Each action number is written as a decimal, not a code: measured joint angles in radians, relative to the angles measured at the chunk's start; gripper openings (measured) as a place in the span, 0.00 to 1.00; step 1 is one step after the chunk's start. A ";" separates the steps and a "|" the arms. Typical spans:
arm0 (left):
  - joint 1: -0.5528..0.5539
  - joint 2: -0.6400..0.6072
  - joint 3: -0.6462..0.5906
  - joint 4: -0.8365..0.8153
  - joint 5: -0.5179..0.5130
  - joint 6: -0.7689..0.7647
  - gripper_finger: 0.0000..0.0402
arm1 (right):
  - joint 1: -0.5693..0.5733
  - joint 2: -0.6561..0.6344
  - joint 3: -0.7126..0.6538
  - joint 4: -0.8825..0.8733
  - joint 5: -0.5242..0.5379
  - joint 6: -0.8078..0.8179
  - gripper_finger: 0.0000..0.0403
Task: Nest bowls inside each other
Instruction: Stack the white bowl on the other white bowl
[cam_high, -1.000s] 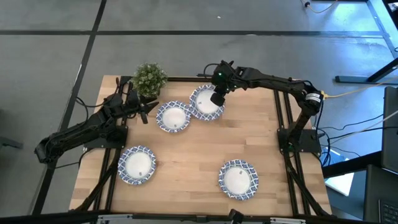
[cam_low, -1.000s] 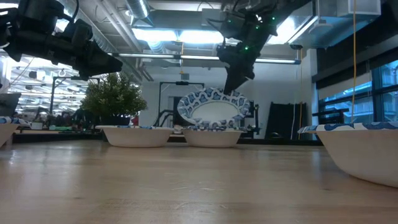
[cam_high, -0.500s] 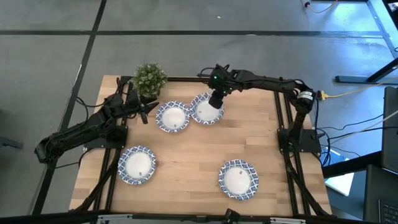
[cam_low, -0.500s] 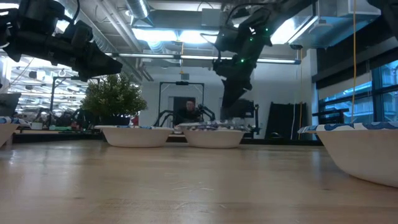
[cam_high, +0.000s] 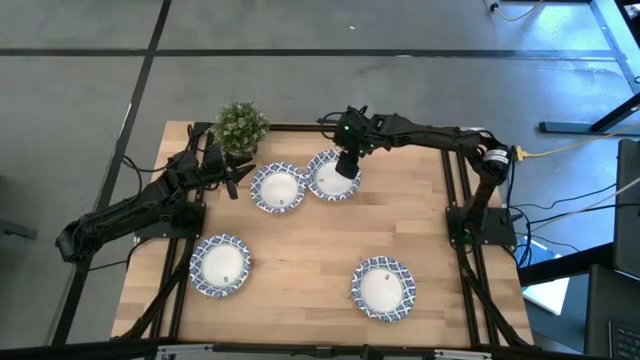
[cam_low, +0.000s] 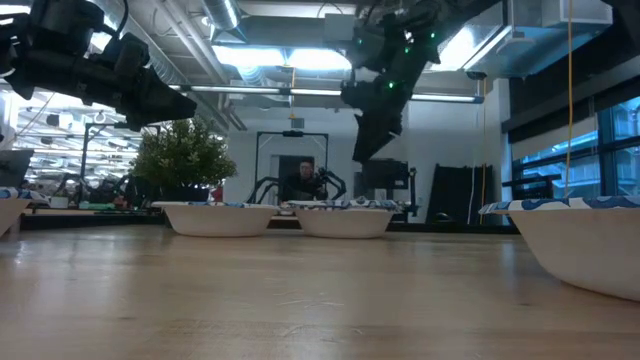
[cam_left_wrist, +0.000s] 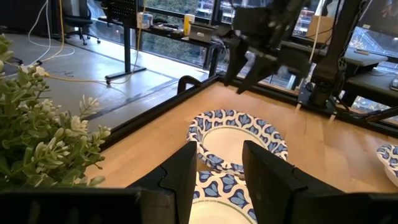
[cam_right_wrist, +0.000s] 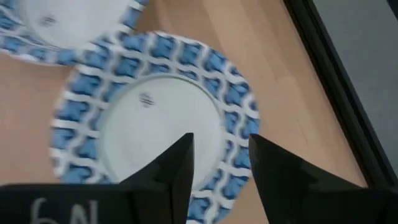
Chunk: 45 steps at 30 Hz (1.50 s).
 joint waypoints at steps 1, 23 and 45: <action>0.000 0.000 0.000 0.000 0.000 0.000 0.31 | 0.005 -0.009 0.000 -0.001 -0.003 0.006 0.38; 0.000 0.000 0.000 0.000 0.001 0.000 0.31 | 0.238 -0.282 -0.036 -0.206 0.014 0.129 0.38; 0.000 0.000 0.000 0.001 0.002 -0.008 0.31 | 0.583 -0.810 -0.727 0.172 0.081 0.593 0.38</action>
